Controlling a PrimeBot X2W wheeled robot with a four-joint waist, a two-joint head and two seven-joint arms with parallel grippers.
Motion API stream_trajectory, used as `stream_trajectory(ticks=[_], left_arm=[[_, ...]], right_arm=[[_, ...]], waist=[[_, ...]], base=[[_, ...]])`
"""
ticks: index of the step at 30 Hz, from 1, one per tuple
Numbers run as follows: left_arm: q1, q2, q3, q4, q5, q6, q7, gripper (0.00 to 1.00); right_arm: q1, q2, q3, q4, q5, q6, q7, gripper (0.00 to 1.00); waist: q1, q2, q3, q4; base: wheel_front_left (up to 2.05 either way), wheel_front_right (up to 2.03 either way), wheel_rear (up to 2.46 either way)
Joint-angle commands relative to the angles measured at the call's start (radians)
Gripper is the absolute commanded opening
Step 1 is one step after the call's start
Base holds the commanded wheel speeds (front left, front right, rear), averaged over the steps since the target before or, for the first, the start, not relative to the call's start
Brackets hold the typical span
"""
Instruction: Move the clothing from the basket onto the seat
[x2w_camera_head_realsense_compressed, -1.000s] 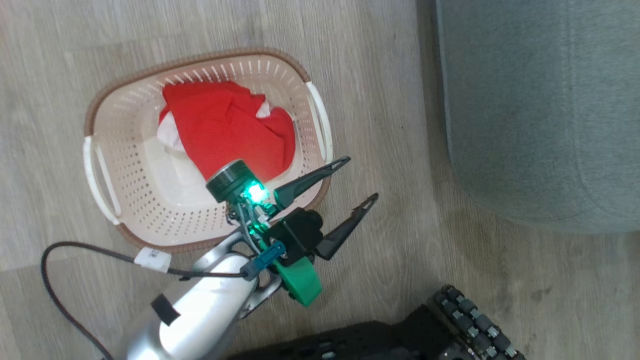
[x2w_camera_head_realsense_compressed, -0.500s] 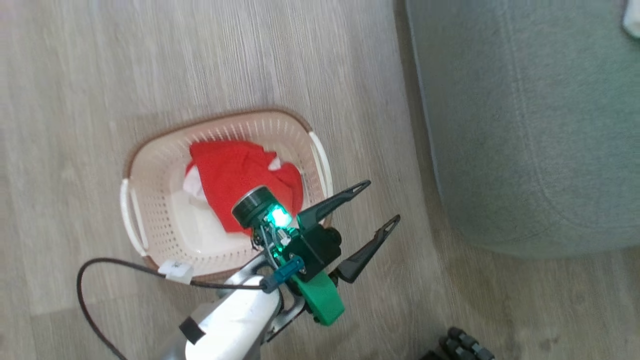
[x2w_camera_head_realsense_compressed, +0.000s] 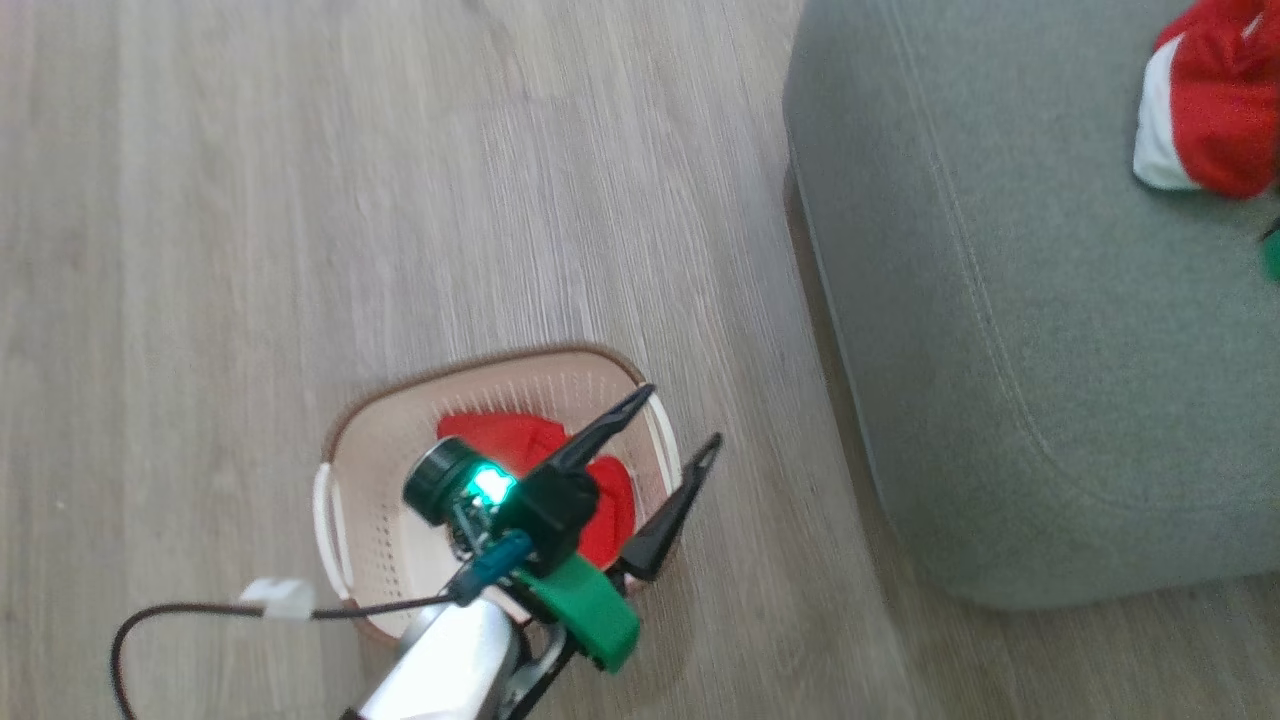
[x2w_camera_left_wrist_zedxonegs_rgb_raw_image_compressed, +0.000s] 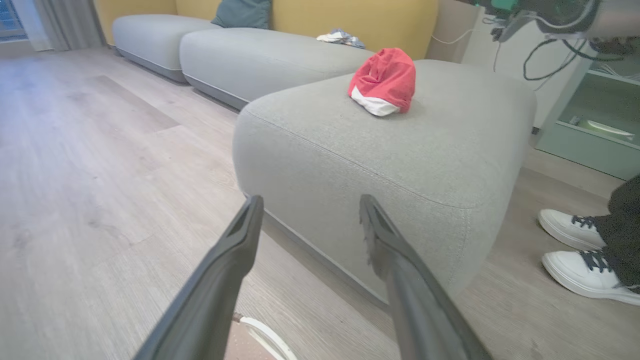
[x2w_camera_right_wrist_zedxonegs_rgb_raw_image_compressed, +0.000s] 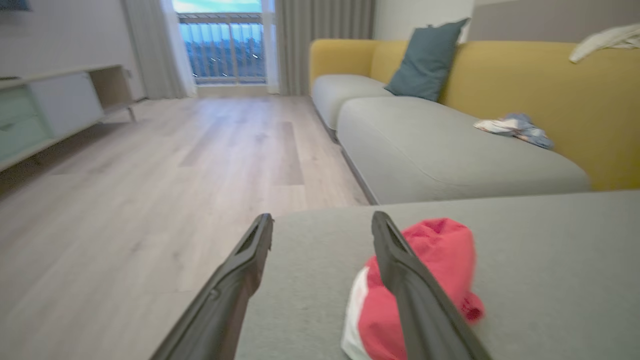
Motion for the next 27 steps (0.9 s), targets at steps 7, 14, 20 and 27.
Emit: stream_trajectory(ticks=[7, 14, 20, 27], left_arm=[[0.057, -0.014, 0.146, -0.041, 0.023, 0.064, -0.005, 1.00], [0.086, -0.015, 0.228, -0.052, 0.011, 0.129, -0.005, 1.00], [0.091, -0.016, 0.263, -0.072, -0.006, 0.186, -0.005, 1.00], [0.122, -0.016, 0.301, -0.106, -0.023, 0.290, -0.005, 1.00]], right_arm=[[0.215, 0.031, 0.038, -0.355, 0.111, 0.000, -0.010, 1.00], [0.379, 0.099, 0.041, -0.560, 0.047, 0.000, -0.011, 1.00], [0.501, 0.201, 0.010, -0.656, -0.084, 0.000, -0.011, 1.00], [0.631, 0.343, -0.053, -0.721, -0.173, 0.000, -0.011, 1.00]], waist=[[0.0002, -0.0001, -0.124, 0.055], [0.0002, -0.0001, -0.158, 0.097], [0.0002, -0.0001, -0.174, 0.129], [0.0002, -0.0001, -0.192, 0.143]], base=[[0.00, 0.00, 0.00], [0.00, 0.00, 0.00], [0.00, 0.00, 0.00], [0.00, 0.00, 0.00]])
